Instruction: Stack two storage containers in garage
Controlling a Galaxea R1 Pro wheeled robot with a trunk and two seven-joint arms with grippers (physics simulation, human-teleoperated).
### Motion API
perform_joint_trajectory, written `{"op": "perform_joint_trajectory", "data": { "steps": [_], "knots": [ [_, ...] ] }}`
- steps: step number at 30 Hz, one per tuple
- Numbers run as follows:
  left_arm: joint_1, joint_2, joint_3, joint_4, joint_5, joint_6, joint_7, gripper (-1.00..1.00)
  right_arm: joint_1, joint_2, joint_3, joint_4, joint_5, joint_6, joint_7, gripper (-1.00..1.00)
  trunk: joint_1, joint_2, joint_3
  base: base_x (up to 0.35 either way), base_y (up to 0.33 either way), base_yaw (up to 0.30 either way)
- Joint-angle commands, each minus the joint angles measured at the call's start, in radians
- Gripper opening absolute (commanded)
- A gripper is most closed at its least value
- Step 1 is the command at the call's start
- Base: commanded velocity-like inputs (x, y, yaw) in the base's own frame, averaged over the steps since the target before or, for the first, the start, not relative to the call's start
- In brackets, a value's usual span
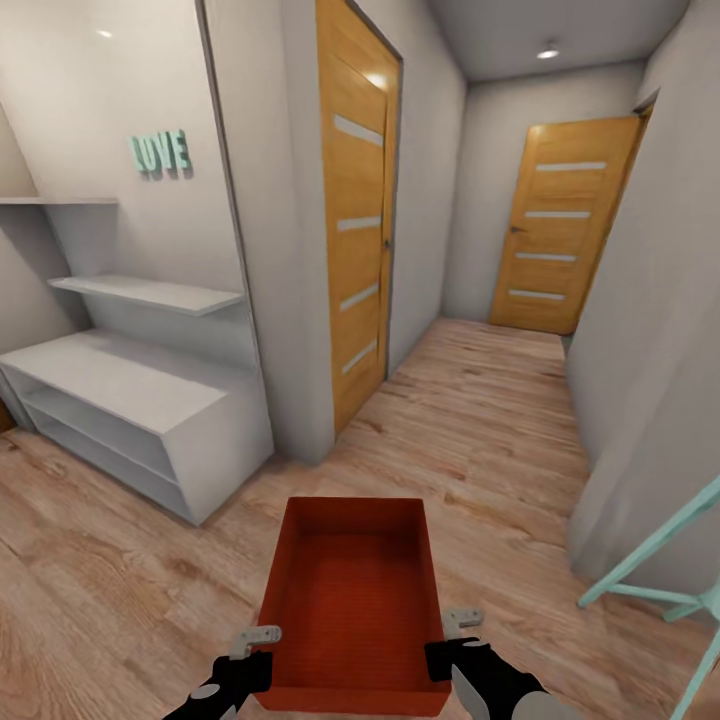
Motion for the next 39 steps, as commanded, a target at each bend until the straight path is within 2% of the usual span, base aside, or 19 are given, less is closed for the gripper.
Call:
{"op": "perform_joint_trajectory", "data": {
  "steps": [1, 10, 39],
  "knots": [
    [-0.001, 0.001, -0.003, 0.000, 0.007, -0.004, 0.008, -1.00, -0.001, -0.008, 0.002, -0.002, 0.019, 0.008, -0.010, -1.00, 0.001, 0.000, -0.001, 0.339, 0.000, -0.149],
    [-0.001, 0.001, -0.003, 0.000, 0.007, -0.004, 0.008, -1.00, -0.001, -0.007, 0.002, -0.001, 0.019, 0.008, -0.009, -1.00, 0.001, 0.000, -0.003, 0.340, 0.000, -0.196],
    [-0.001, 0.001, -0.003, 0.000, 0.007, -0.004, 0.008, -1.00, -0.001, -0.007, 0.002, -0.001, 0.019, 0.008, -0.009, -1.00, 0.001, 0.000, -0.003, 0.340, 0.000, -0.074]
  ]
}}
